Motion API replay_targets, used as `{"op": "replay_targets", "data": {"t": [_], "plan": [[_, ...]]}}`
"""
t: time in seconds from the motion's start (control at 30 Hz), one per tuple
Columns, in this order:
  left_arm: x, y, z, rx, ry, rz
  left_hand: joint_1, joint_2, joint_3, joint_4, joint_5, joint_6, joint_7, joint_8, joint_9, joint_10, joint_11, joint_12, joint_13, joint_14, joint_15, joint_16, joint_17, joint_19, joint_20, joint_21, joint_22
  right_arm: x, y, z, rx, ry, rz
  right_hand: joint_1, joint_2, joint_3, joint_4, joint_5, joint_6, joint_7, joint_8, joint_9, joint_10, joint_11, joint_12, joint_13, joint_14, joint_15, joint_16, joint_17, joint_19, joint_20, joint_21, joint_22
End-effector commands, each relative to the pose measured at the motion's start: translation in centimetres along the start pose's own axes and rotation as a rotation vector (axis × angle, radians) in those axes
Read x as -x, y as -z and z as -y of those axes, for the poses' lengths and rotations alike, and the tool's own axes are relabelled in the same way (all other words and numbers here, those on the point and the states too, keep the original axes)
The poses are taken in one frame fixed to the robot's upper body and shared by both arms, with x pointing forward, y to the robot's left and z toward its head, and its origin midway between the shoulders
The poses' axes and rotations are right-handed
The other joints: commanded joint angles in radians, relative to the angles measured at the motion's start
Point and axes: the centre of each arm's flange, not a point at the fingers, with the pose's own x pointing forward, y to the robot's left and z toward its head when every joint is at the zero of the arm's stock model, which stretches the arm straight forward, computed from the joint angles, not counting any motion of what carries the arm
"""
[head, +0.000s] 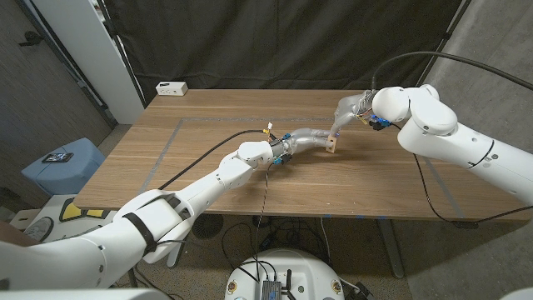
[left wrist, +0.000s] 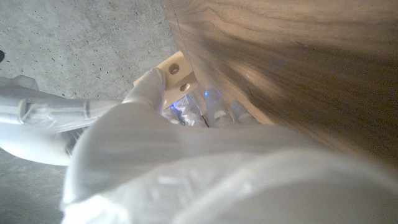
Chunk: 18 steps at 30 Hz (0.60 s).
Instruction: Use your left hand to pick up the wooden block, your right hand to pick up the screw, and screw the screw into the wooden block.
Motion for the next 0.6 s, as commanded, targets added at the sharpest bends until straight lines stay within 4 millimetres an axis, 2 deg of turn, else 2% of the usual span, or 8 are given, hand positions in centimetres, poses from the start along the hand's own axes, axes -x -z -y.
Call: {"op": "replay_targets", "data": {"t": [0.03,0.6], "plan": [[0.05,0.15,0.38,0.006,0.007,-0.003,-0.001,0.007,0.010,0.001,0.005,0.007,-0.002,0.003,0.003,0.009,0.003,0.007,0.003,0.010,-0.076,0.003,0.001,-0.001,0.008,0.006,0.002,0.24,-0.25,-0.38,0.021,0.013,-0.024,-0.010,-0.005,-0.003,0.006,0.002,0.025,-0.006,0.012,-0.003,0.025,-0.002,0.008,0.002,0.016,-0.009,0.010,0.002,0.016,-0.005,0.005,0.001],[0.56,0.25,0.78,0.017,0.000,-0.002,-0.003,0.008,0.012,0.001,0.005,0.008,-0.001,0.003,0.003,0.009,0.004,0.007,0.002,0.010,-0.074,0.002,0.001,0.000,0.009,0.007,0.002,0.54,-0.59,-0.80,0.051,0.046,-0.050,-0.037,-0.016,-0.024,0.011,-0.018,0.125,-0.019,0.047,-0.014,0.080,-0.026,0.020,-0.001,0.055,-0.034,0.016,0.002,0.056,-0.017,0.007,0.001]]}}
